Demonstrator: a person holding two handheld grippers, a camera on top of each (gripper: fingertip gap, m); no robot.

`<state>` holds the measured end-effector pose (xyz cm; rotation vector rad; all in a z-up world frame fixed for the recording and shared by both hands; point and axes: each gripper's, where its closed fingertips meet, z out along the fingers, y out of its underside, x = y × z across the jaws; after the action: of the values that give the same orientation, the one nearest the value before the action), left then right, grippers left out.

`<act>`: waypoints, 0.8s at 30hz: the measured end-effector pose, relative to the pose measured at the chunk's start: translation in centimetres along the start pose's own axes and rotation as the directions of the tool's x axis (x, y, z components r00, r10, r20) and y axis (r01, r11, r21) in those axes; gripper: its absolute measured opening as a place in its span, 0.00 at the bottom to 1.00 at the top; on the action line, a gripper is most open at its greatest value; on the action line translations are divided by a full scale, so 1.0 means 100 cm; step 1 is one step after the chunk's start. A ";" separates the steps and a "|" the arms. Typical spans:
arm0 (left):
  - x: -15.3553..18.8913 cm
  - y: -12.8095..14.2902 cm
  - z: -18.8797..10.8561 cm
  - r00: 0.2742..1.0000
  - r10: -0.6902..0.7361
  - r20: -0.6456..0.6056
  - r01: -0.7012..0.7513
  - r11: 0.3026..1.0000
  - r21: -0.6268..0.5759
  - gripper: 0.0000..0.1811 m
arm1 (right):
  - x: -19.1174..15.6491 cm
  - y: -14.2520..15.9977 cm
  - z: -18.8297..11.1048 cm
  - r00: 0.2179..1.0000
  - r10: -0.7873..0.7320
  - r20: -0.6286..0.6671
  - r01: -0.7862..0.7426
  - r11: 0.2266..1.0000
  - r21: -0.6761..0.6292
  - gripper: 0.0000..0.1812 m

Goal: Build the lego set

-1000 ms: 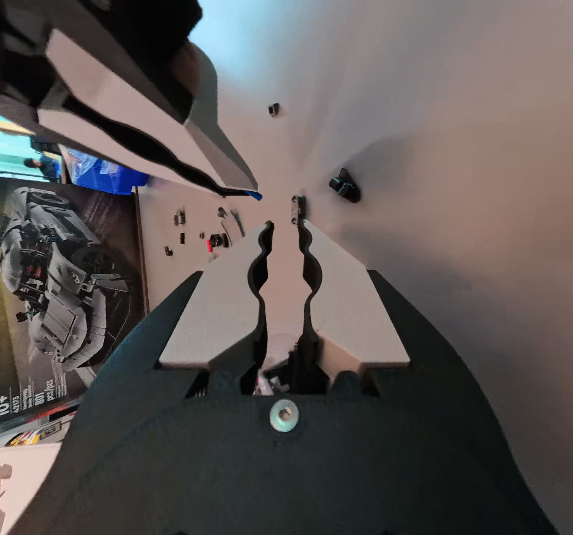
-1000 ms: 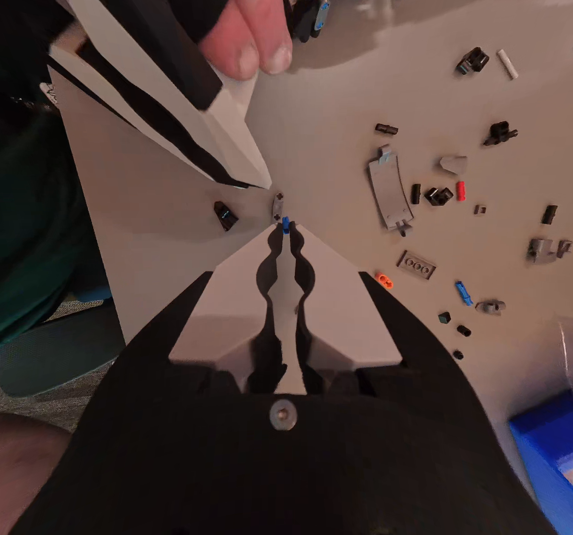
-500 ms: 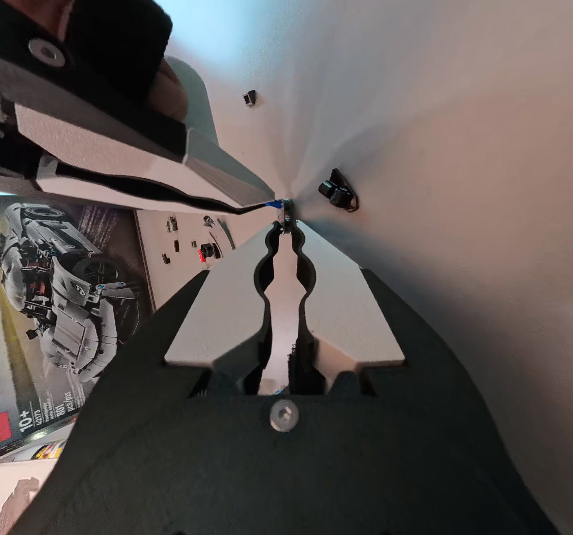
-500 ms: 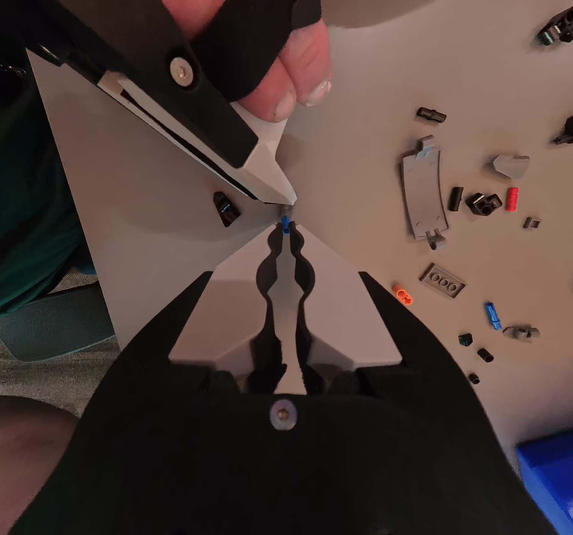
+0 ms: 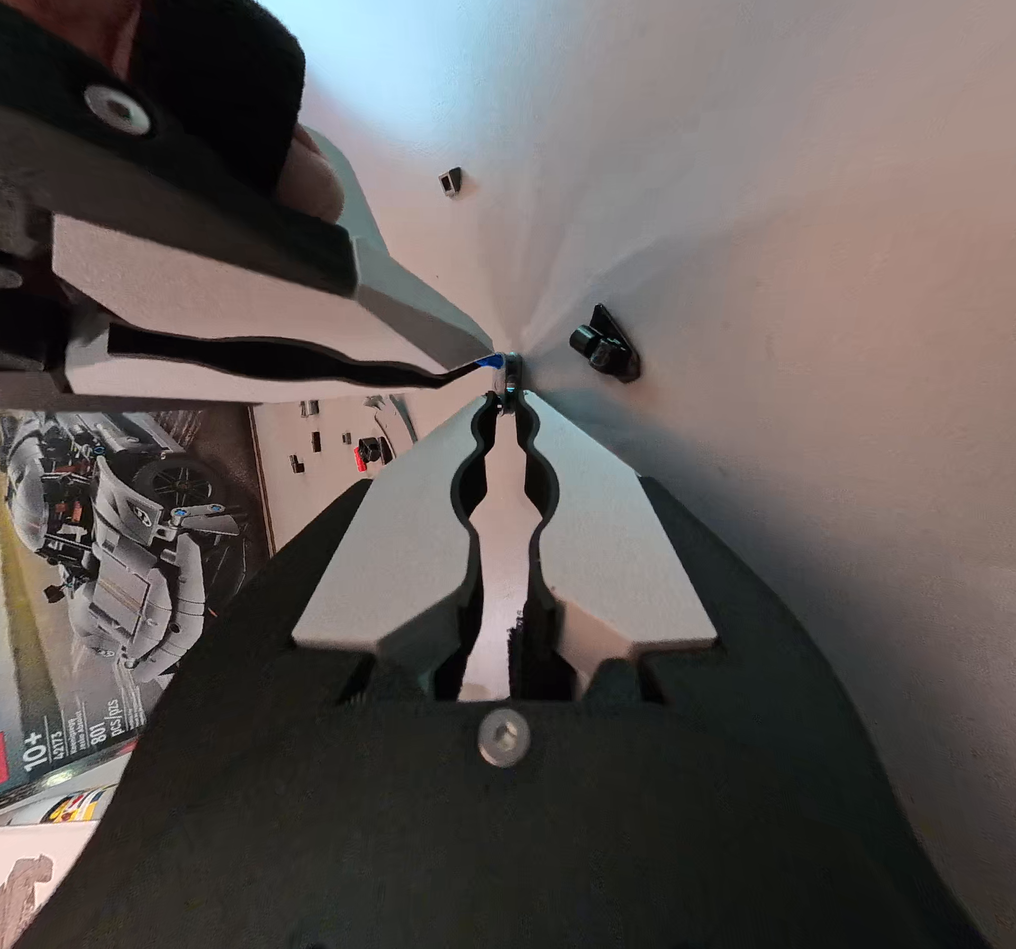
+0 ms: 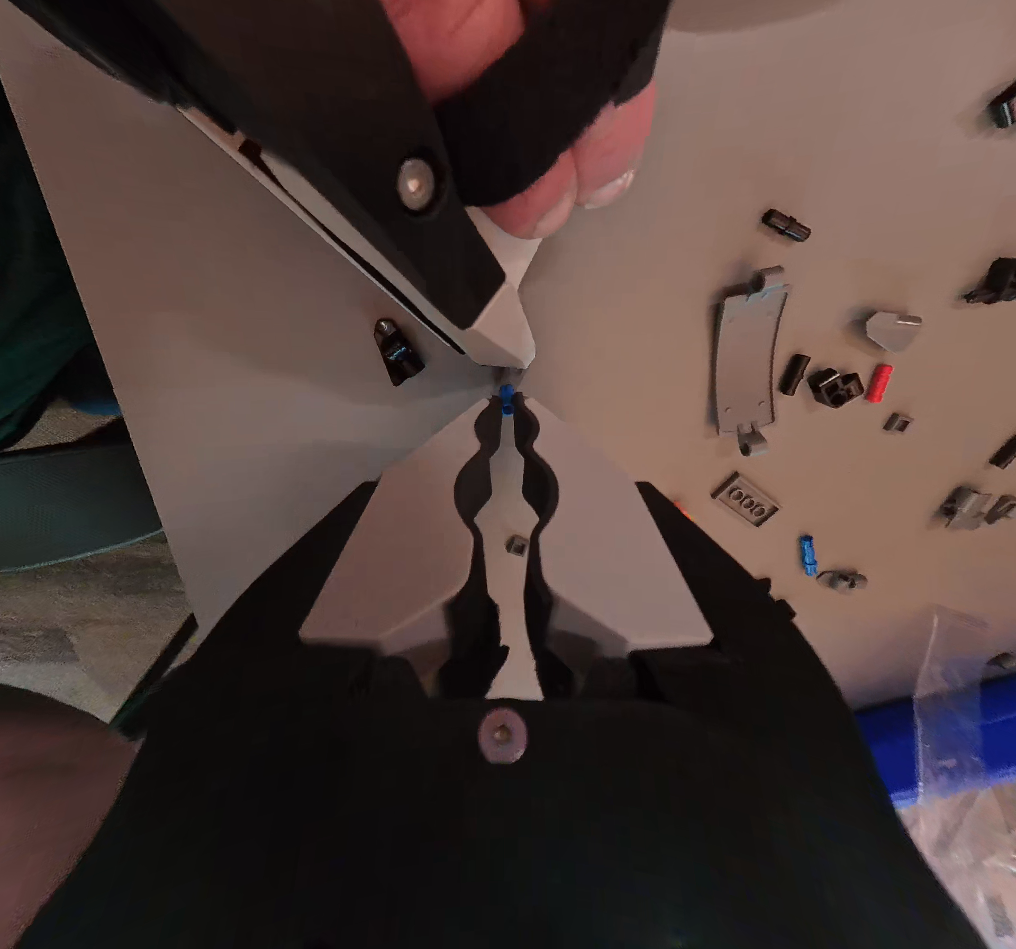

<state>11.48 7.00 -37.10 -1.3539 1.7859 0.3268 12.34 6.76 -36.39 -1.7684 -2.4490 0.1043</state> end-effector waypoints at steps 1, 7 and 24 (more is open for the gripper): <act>0.000 0.000 0.000 1.000 -0.001 0.001 0.001 1.000 0.002 0.02 | 0.000 0.000 0.000 1.000 -0.018 -0.005 0.018 1.000 -0.014 0.01; 0.000 0.000 0.001 1.000 -0.007 0.004 0.007 1.000 0.006 0.02 | -0.001 -0.001 0.003 0.999 -0.044 0.007 0.044 0.996 -0.073 0.01; -0.001 0.001 0.001 1.000 -0.010 0.009 0.010 1.000 -0.007 0.03 | 0.013 0.010 -0.029 0.981 0.189 -0.046 -0.177 0.963 0.201 0.13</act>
<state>11.46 7.17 -37.07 -1.3641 1.7712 0.3333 13.26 8.24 -33.61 -1.8735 -2.1433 0.2902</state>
